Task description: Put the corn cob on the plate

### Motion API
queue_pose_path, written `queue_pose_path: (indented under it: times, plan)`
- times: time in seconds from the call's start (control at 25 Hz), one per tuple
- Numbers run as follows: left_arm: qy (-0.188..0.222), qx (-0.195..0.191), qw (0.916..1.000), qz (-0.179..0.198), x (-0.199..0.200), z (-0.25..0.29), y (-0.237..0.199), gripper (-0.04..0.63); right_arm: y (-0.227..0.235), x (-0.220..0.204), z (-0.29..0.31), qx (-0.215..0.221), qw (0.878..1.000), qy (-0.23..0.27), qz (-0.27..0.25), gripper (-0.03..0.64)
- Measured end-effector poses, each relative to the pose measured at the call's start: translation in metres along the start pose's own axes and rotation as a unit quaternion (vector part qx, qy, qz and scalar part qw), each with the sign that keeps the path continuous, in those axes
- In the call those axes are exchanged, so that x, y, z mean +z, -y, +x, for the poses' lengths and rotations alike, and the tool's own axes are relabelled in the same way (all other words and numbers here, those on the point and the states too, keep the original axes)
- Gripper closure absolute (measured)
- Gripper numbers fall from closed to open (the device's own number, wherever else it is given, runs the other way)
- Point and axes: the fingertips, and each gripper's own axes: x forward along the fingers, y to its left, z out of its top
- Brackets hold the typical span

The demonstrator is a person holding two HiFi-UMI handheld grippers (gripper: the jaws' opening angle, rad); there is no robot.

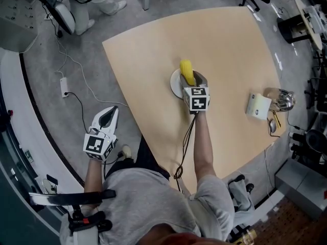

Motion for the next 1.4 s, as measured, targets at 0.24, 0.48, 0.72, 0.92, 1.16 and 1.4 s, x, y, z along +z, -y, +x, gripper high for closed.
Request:
queue_pose_path:
  times: [0.24,0.48,0.72,0.92,1.16,1.4]
  plan:
    - [-0.001,0.003,1.0000,0.000,0.0018,0.0000,-0.0018,0.575,0.0018,-0.0049,0.0048,-0.001,1.000,-0.001,0.007,0.383]
    - [-0.001,-0.002,1.0000,0.002,0.0017,0.0009,0.0015,0.575,-0.0004,-0.0049,0.0023,0.003,1.000,0.000,0.005,0.385]
    - [0.000,-0.004,1.0000,0.000,0.0033,0.0017,0.0028,0.575,0.0001,-0.0057,0.0019,0.002,1.000,0.002,0.008,0.385]
    - [-0.001,-0.006,1.0000,-0.002,0.0032,0.0019,0.0036,0.575,-0.0012,-0.0042,0.0007,0.005,1.000,0.007,0.007,0.385]
    - [-0.002,-0.010,0.9999,-0.002,0.0033,0.0034,0.0063,0.575,-0.0017,-0.0026,-0.0006,0.006,1.000,0.009,0.003,0.385]
    - [-0.003,-0.009,0.9999,-0.005,0.0029,0.0036,0.0056,0.575,0.0008,-0.0031,0.0004,0.003,1.000,0.008,0.006,0.383]
